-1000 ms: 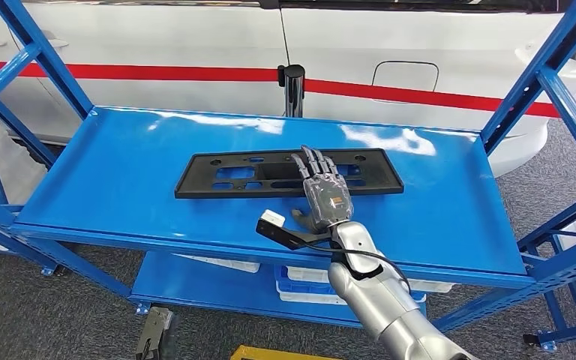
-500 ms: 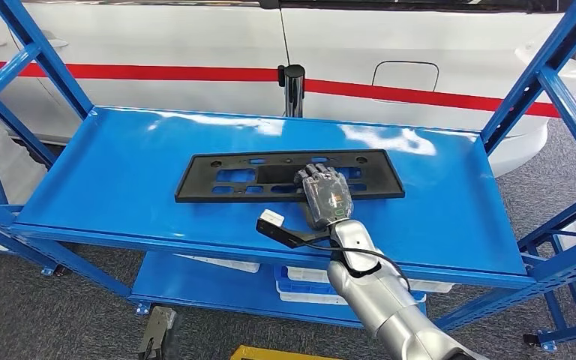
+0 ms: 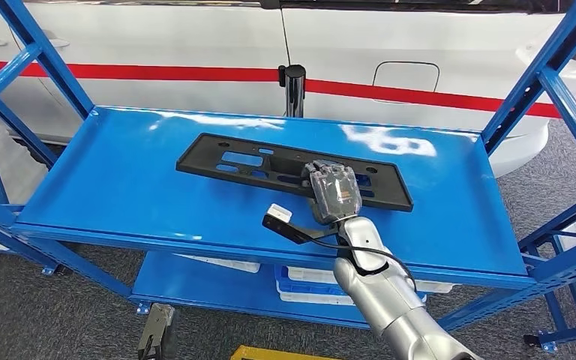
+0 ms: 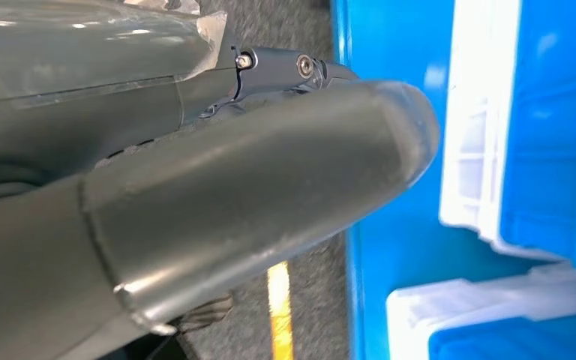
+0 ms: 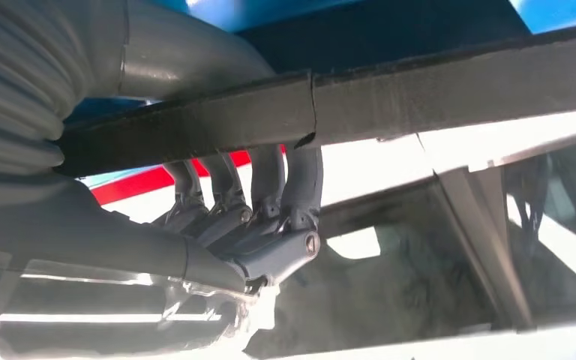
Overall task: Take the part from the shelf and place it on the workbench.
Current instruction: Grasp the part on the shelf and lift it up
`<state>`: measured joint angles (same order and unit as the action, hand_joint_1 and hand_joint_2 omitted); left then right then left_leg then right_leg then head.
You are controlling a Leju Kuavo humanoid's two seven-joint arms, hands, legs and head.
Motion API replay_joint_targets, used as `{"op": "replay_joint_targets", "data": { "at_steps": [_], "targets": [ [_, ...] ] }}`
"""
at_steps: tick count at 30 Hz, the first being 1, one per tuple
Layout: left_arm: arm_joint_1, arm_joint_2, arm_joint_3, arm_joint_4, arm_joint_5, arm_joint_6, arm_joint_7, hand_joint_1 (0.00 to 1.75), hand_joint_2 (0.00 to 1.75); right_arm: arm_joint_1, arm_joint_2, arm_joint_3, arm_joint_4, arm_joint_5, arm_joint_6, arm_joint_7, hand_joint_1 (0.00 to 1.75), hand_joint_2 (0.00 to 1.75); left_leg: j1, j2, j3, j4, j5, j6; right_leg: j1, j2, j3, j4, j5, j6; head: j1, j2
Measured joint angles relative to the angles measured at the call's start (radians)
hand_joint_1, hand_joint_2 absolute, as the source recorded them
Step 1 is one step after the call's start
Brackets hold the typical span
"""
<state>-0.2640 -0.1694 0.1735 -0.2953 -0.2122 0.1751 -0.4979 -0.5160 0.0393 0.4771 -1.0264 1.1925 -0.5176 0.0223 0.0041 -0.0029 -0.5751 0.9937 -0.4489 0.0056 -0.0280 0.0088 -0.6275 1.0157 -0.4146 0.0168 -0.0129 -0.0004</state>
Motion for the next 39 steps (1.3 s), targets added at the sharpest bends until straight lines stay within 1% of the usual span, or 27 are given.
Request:
{"op": "replay_joint_targets", "data": {
  "at_steps": [3,6,10,14,20,23,26,30,34,39],
  "targets": [
    [0.001,0.0,0.001,0.0,0.028,0.019,-0.046,0.0,0.0,0.027,-0.023,-0.016,-0.108,-0.04,-0.021,-0.034,1.75,1.75,0.0,0.0,-0.001,0.0,0.0,0.0,0.0,0.0,0.0,0.0,0.0,0.0,0.0,0.0],
    [0.003,0.0,0.002,0.0,0.054,0.018,-0.07,0.0,0.0,0.05,-0.047,-0.029,-0.234,-0.049,-0.049,-0.053,1.75,1.75,0.0,0.0,-0.001,0.0,0.0,0.0,0.0,0.0,0.0,0.0,0.0,0.0,0.0,0.0],
    [0.009,0.0,0.008,0.0,0.087,0.004,-0.094,0.0,1.75,0.071,-0.081,-0.036,-0.411,-0.044,-0.099,-0.067,1.75,1.75,0.0,0.0,-0.001,0.0,-0.001,0.001,-0.001,0.0,0.0,0.0,0.0,0.0,0.0,0.0],
    [0.013,0.0,0.012,0.0,0.096,0.013,-0.104,0.0,1.75,0.076,-0.106,-0.047,-0.537,-0.037,-0.13,-0.078,1.75,1.75,0.0,0.0,-0.001,0.0,-0.001,0.001,-0.001,0.0,0.0,0.0,0.0,0.0,0.0,0.0],
    [0.016,-0.006,0.015,0.0,0.09,0.009,-0.108,0.0,1.75,0.079,-0.121,-0.05,-0.632,-0.026,-0.153,-0.079,1.75,1.75,0.0,0.0,0.0,0.0,-0.001,0.001,-0.001,0.0,0.0,0.0,0.0,0.0,0.0,0.0],
    [0.016,-0.013,0.014,0.0,0.082,-0.014,-0.11,0.0,1.75,0.096,-0.127,-0.051,-0.698,-0.006,-0.153,-0.071,1.75,1.75,0.0,0.0,0.0,0.0,-0.001,0.001,-0.001,0.0,0.0,0.0,0.0,0.0,0.0,0.0],
    [0.016,-0.019,0.011,0.0,0.079,-0.015,-0.108,0.0,1.75,0.123,-0.134,-0.051,-0.756,0.008,-0.146,-0.064,1.75,1.75,0.0,0.001,0.0,0.0,-0.001,0.001,-0.001,0.0,0.0,0.0,0.0,0.0,0.0,0.0],
    [0.015,-0.022,0.01,0.0,0.09,-0.027,-0.103,0.0,1.75,0.136,-0.14,-0.052,-0.791,0.006,-0.137,-0.062,1.75,1.75,-0.001,0.001,0.0,0.0,-0.001,0.002,-0.001,0.0,0.0,0.0,0.0,0.0,0.0,0.0],
    [0.017,-0.022,0.011,0.0,0.106,-0.068,-0.111,0.0,1.75,0.135,-0.141,-0.051,-0.799,-0.043,-0.104,-0.063,1.75,1.75,-0.001,0.001,-0.001,0.0,-0.002,0.002,-0.001,0.0,0.0,0.0,0.0,0.0,0.0,0.0],
    [0.023,-0.022,0.011,0.0,0.124,-0.116,-0.12,0.0,1.75,0.135,-0.141,-0.05,-0.8,-0.185,-0.057,-0.086,1.75,1.75,0.0,0.0,-0.001,0.0,-0.001,0.002,-0.001,0.0,0.0,0.0,0.0,0.0,0.0,0.0]
  ]
}}
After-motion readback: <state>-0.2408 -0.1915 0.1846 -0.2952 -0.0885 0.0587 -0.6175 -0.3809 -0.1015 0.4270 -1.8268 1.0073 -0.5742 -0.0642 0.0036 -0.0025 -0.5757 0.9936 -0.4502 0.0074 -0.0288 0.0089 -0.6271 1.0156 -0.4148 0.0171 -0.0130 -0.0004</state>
